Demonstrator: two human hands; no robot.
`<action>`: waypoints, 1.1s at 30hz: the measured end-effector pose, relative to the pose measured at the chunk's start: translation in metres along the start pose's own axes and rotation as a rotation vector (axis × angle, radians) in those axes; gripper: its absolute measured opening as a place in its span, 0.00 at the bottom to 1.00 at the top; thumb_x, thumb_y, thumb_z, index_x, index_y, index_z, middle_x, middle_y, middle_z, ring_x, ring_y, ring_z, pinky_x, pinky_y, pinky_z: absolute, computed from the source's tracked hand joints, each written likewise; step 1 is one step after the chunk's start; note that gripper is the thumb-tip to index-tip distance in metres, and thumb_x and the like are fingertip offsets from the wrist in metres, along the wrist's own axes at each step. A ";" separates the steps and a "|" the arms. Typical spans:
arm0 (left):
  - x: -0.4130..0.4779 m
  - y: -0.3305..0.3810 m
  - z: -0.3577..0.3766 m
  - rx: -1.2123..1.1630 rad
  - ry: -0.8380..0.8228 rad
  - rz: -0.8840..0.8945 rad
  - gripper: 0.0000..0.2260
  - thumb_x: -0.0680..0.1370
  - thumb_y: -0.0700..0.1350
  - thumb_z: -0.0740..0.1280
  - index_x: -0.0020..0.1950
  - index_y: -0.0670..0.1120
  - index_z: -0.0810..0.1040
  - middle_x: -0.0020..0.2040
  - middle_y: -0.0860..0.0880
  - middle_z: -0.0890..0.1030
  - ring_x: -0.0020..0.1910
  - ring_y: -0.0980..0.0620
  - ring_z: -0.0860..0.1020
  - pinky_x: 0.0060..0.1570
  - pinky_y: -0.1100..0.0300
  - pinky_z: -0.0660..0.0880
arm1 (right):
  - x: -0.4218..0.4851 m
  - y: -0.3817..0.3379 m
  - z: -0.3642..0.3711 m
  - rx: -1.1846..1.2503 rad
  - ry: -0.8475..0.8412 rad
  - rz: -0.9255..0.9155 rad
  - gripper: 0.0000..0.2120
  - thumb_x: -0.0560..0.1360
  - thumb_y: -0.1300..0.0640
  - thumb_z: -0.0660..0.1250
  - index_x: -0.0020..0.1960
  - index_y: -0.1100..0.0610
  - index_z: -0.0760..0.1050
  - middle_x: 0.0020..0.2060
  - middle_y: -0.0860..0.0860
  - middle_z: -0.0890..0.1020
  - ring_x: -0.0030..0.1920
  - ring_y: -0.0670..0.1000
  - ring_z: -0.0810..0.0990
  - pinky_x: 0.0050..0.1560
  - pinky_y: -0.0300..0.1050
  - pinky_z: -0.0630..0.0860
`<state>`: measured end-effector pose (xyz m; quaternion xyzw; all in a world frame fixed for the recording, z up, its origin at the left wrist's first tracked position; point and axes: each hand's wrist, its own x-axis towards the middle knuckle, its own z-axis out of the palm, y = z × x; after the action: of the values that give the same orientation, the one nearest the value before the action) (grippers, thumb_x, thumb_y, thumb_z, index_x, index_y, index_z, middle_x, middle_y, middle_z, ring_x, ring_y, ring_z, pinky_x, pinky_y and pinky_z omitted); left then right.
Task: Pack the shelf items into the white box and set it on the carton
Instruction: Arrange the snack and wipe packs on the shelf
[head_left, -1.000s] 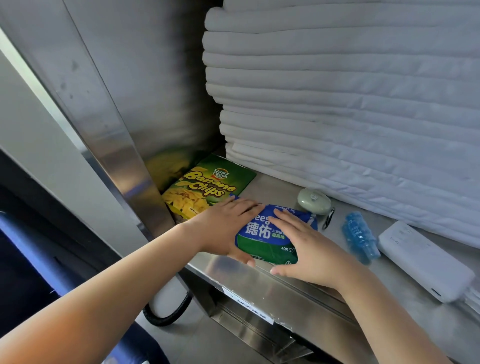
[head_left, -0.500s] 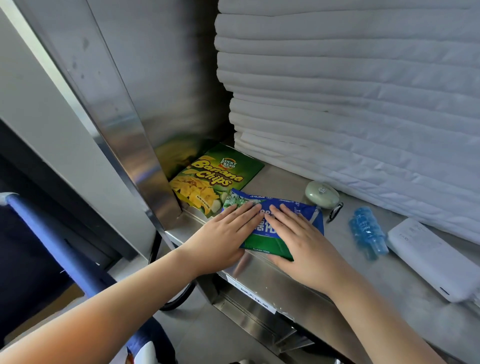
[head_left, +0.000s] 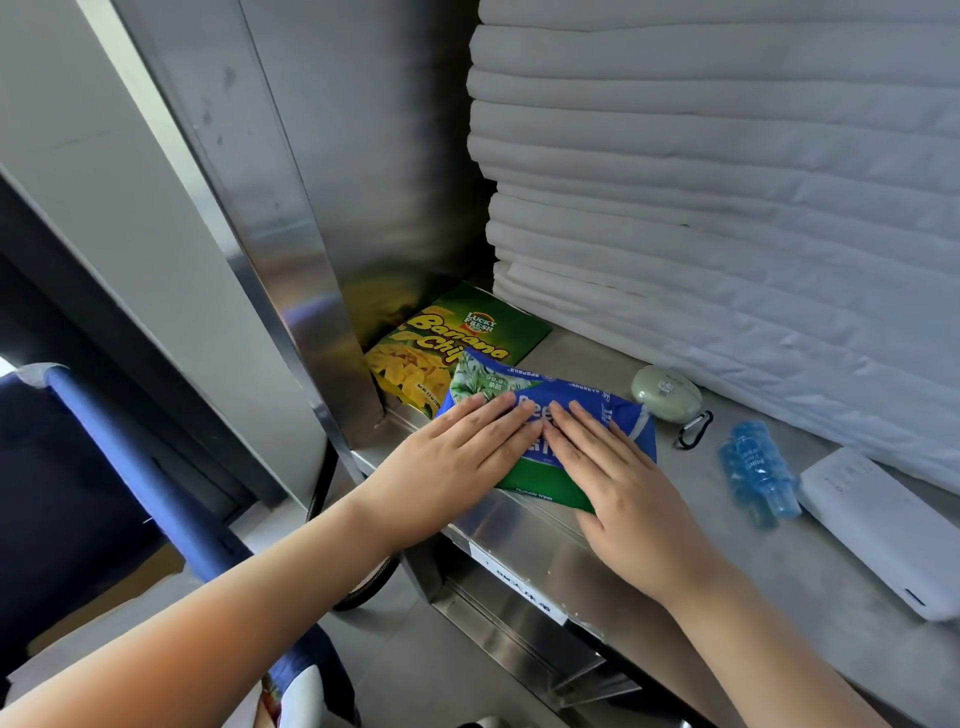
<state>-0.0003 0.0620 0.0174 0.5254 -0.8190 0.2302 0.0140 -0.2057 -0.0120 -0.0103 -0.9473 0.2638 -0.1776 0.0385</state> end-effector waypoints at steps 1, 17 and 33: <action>0.000 -0.003 -0.002 0.021 0.013 -0.009 0.23 0.74 0.41 0.65 0.69 0.41 0.70 0.68 0.43 0.73 0.67 0.45 0.70 0.66 0.50 0.65 | 0.004 0.001 -0.001 -0.009 0.027 -0.010 0.36 0.65 0.68 0.72 0.71 0.60 0.67 0.71 0.54 0.68 0.71 0.55 0.65 0.67 0.56 0.67; 0.011 -0.015 0.030 -0.144 -0.243 -0.424 0.25 0.81 0.50 0.51 0.77 0.47 0.50 0.77 0.45 0.55 0.75 0.45 0.52 0.72 0.52 0.49 | 0.111 0.046 0.033 0.141 -0.124 0.027 0.29 0.76 0.71 0.56 0.74 0.50 0.62 0.74 0.51 0.62 0.75 0.54 0.55 0.74 0.46 0.48; 0.032 -0.032 0.046 -0.287 -0.170 -0.699 0.25 0.80 0.55 0.50 0.77 0.49 0.55 0.77 0.49 0.54 0.76 0.51 0.49 0.72 0.56 0.42 | 0.112 0.029 0.044 0.263 -0.170 0.061 0.24 0.82 0.55 0.54 0.76 0.51 0.53 0.77 0.49 0.51 0.76 0.46 0.45 0.70 0.34 0.43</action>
<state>0.0232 0.0056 -0.0032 0.7829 -0.6125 0.0501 0.0970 -0.1147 -0.0951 -0.0203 -0.9372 0.2627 -0.1284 0.1900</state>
